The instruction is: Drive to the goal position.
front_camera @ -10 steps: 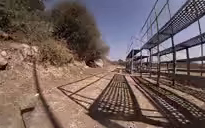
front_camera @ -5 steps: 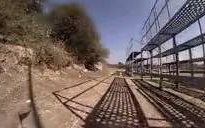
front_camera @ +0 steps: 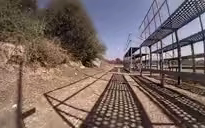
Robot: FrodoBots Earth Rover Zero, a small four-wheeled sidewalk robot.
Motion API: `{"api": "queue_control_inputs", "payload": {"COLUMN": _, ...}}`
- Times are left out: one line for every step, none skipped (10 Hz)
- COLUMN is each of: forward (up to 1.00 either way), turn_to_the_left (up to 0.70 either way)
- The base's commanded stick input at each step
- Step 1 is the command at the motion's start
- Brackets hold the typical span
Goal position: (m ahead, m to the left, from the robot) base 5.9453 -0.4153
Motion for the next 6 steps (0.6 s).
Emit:
{"api": "queue_control_inputs", "payload": {"forward": 0.50, "turn_to_the_left": -0.50}}
{"api": "queue_control_inputs", "payload": {"forward": 0.50, "turn_to_the_left": -0.50}}
{"api": "queue_control_inputs", "payload": {"forward": 0.50, "turn_to_the_left": 0.00}}
{"api": "queue_control_inputs", "payload": {"forward": 0.50, "turn_to_the_left": 0.00}}
{"api": "queue_control_inputs", "payload": {"forward": 0.50, "turn_to_the_left": 0.00}}
{"api": "queue_control_inputs", "payload": {"forward": 0.50, "turn_to_the_left": 0.00}}
